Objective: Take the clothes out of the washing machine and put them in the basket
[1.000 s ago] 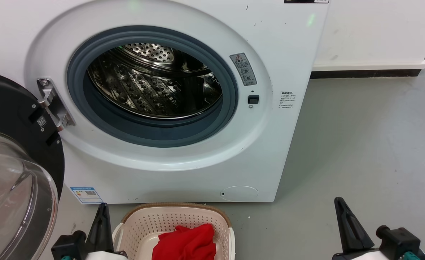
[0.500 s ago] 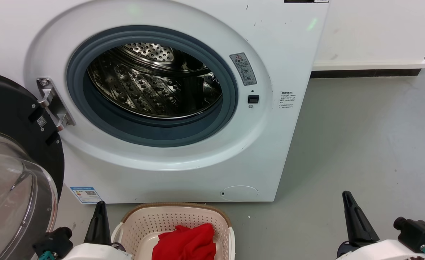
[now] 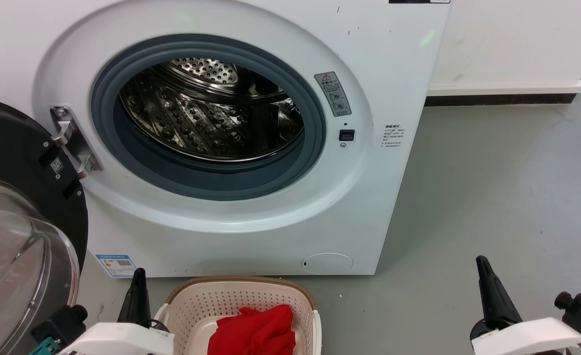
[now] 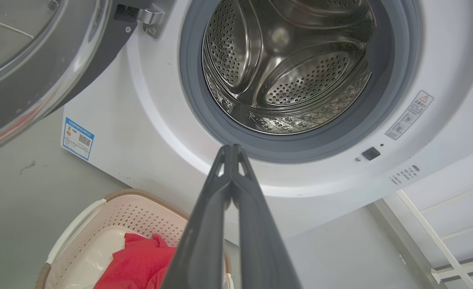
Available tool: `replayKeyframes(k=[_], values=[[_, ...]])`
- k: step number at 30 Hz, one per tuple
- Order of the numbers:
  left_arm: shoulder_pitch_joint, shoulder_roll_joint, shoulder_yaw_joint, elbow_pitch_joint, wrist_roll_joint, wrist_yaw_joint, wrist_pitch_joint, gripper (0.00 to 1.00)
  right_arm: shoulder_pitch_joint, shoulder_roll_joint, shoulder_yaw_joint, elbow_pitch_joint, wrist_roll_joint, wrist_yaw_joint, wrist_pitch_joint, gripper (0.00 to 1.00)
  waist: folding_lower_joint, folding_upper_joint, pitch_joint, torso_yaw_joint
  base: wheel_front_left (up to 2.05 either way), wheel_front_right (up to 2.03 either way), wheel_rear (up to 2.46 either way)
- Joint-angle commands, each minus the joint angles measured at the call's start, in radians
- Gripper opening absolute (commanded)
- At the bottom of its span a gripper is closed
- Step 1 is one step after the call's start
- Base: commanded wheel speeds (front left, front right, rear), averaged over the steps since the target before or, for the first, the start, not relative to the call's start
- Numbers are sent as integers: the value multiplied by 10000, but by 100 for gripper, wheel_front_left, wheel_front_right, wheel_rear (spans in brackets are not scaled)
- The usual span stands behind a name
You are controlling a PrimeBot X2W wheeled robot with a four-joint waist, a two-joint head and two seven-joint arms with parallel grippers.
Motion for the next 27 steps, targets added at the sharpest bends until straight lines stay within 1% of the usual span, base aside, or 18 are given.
replayKeyframes(k=[1,27], values=[[-274,17,44,-59,-475,-62,93,0,-391,-82,-62,-44,510,-2,77,0,-1,-1,2,3,0,0,0],[-749,18,215,263,-3742,-388,866,0,-884,-125,-383,318,3835,-3,805,0,-1,-1,23,30,0,0,0]])
